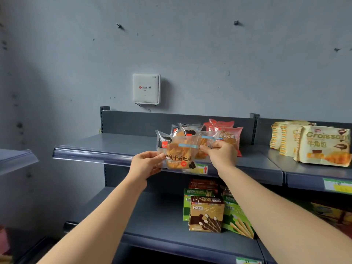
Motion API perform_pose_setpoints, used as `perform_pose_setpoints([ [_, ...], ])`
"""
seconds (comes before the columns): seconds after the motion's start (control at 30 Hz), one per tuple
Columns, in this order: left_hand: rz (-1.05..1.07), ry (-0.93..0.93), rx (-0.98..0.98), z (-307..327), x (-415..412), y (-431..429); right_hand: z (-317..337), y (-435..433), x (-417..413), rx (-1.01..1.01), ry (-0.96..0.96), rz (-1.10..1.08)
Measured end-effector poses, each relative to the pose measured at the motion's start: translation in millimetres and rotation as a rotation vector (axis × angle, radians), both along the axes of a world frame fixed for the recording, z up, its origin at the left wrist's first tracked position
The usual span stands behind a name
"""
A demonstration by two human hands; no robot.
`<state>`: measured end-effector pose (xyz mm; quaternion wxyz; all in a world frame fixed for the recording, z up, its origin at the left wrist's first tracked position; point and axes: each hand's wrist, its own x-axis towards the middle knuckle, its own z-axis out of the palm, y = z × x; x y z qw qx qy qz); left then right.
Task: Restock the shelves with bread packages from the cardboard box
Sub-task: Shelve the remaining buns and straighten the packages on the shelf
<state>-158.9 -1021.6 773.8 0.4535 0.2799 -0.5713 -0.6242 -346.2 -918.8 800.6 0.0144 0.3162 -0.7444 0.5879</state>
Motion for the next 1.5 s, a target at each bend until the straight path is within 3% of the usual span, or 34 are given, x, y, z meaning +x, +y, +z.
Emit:
perform_pose_setpoints([
  [0.43, -0.050, -0.127, -0.104, 15, -52, -105, 2, -89, -38, 0.056, -0.054, -0.103],
  [0.77, 0.065, -0.269, -0.185, 12, -84, -131, -9, -111, -63, 0.080, -0.093, -0.100],
  [0.87, 0.059, -0.360, -0.182, 12, -92, -137, -9, -115, -69, 0.092, -0.122, -0.090],
  [1.03, 0.044, -0.652, -0.402, 18, -94, -133, -12, -116, -81, 0.106, -0.199, 0.004],
  [1.3, -0.212, -0.549, -0.197, 20, -93, -147, -8, -111, -81, 0.085, -0.175, 0.062],
  [1.5, -0.100, -0.272, 0.018, 19, -107, -154, -1, -100, -71, 0.128, -0.219, 0.173],
])
